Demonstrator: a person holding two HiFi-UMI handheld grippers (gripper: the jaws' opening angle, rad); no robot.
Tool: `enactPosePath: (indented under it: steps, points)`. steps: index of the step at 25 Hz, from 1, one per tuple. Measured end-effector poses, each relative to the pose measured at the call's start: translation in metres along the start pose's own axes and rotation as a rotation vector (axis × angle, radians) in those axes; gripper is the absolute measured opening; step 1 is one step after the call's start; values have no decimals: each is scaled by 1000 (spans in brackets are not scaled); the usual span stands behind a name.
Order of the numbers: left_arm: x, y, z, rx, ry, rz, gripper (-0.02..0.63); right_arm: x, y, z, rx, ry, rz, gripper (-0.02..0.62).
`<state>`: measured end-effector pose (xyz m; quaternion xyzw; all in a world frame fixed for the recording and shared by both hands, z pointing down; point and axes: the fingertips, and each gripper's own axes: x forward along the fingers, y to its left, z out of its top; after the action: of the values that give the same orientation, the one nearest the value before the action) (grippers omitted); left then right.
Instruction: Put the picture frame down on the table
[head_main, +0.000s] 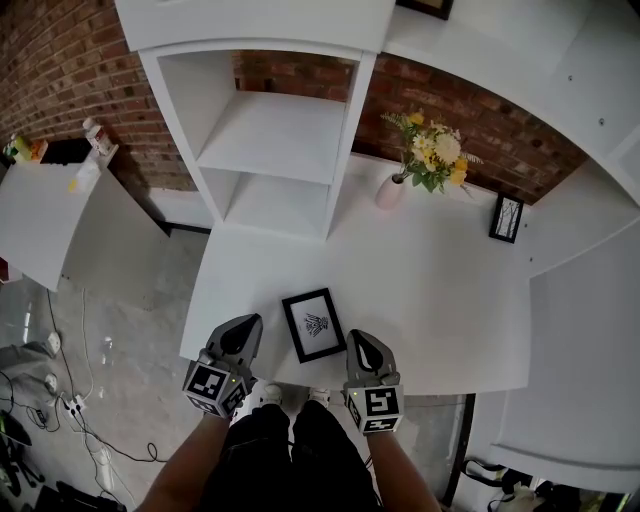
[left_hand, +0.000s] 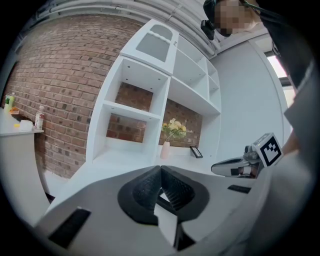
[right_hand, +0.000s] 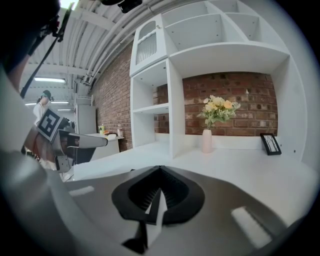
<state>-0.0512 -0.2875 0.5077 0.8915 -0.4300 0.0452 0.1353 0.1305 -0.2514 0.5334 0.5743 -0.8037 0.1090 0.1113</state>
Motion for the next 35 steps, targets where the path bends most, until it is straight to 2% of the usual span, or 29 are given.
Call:
enactPosePath:
  steps: [25,35]
  points:
    - [6,10,34,22,-69,6,3,-1,-11,45,-1,-103,-34,3]
    - [10,14,47,6,-105,3,3,2,-11,59,3,-137,-36,3]
